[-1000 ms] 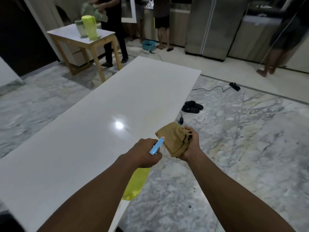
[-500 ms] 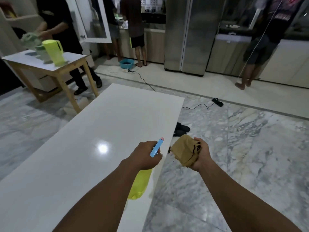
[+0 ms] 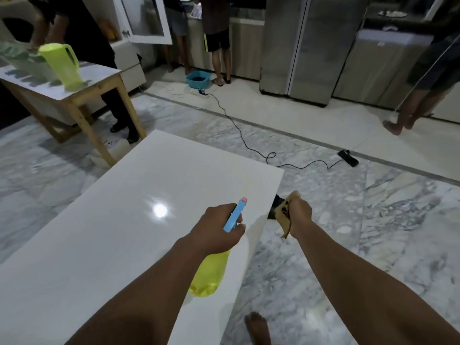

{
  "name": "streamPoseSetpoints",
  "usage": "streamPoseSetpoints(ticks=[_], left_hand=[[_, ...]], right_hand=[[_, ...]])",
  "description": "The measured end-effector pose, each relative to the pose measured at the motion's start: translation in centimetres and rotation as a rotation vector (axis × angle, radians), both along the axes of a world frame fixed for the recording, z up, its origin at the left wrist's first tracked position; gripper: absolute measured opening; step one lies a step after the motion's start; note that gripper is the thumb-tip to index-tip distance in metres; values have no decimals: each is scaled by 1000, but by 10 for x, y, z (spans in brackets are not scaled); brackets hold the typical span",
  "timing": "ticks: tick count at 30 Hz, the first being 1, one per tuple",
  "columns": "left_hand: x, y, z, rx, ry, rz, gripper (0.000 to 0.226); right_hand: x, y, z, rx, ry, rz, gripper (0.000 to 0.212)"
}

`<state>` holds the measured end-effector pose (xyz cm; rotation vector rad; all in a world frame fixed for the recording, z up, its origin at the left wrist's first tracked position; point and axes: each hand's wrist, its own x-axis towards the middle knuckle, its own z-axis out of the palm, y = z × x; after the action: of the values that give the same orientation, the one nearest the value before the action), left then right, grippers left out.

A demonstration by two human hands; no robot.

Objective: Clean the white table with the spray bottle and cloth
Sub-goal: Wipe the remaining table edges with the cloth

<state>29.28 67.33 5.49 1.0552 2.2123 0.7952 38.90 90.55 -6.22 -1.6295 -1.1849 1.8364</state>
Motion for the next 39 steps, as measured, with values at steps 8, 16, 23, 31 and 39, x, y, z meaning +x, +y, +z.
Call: streamPoseSetpoints(ticks=[8,16,23,31,39], left_hand=[[-47,120,-28,-6,60,51,11],[-76,153,-55,-28,57,56,13],[-88,145,-75,8,49,69,14],[-82,112,-86,-4,-5,123,10],[-56,46,-82,-6,19,149,9]], right_hand=[[-92,114,-46,530,-185,170,38],[-138,121,-118,755,-437,388,60],[-153,124,-132,778,-460,236,60],[-142,117,-136,640,-374,208,60],[-106,31,-133,581,-426,254,63]])
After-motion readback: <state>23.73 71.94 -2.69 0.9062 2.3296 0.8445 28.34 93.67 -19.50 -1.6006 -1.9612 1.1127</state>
